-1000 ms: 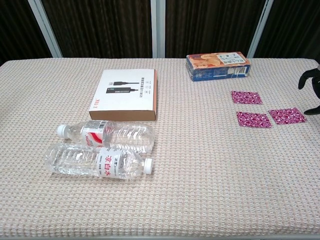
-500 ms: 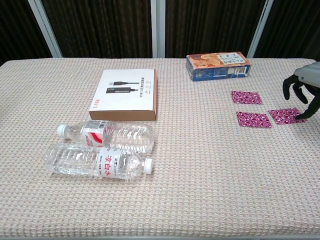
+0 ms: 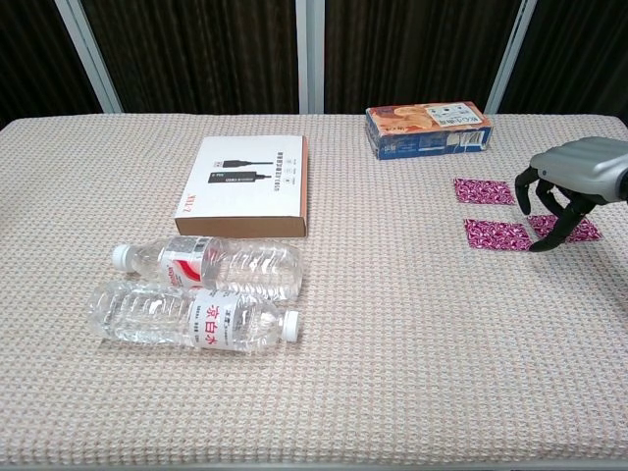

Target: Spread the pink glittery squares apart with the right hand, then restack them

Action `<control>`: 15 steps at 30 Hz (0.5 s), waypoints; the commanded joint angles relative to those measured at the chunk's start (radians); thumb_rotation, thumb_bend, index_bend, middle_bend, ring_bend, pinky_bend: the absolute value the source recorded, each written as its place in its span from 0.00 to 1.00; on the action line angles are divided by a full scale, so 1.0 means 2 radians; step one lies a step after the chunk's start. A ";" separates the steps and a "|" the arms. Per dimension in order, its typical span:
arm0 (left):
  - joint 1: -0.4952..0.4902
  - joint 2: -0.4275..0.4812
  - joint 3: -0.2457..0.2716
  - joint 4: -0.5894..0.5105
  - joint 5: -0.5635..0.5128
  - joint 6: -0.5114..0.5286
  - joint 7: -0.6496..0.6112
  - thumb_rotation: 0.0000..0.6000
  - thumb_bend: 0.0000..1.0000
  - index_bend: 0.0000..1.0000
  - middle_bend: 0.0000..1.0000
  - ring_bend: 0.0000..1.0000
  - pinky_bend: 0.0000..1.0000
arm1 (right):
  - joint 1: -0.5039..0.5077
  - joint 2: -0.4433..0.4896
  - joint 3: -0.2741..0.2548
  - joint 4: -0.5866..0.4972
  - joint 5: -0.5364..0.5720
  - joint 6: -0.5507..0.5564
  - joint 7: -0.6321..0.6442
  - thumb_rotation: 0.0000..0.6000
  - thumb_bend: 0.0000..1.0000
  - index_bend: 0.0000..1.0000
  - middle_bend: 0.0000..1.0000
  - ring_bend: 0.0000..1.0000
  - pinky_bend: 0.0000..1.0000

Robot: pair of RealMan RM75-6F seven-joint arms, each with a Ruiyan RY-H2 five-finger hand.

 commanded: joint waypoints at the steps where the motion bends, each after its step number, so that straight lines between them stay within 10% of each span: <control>1: 0.000 -0.001 0.000 0.002 0.001 0.000 -0.003 1.00 0.00 0.26 0.19 0.21 0.39 | 0.003 -0.007 0.004 -0.003 0.015 0.001 -0.018 0.70 0.00 0.45 0.68 0.78 0.67; 8: 0.000 0.001 -0.001 0.005 0.002 0.001 -0.007 1.00 0.00 0.26 0.19 0.21 0.39 | 0.012 -0.009 0.010 -0.006 0.050 -0.012 -0.044 0.46 0.00 0.40 0.68 0.78 0.67; 15: 0.001 0.002 0.000 0.006 0.002 0.000 -0.009 1.00 0.00 0.26 0.19 0.21 0.39 | 0.016 -0.008 0.011 -0.014 0.058 -0.011 -0.050 0.43 0.00 0.36 0.68 0.78 0.66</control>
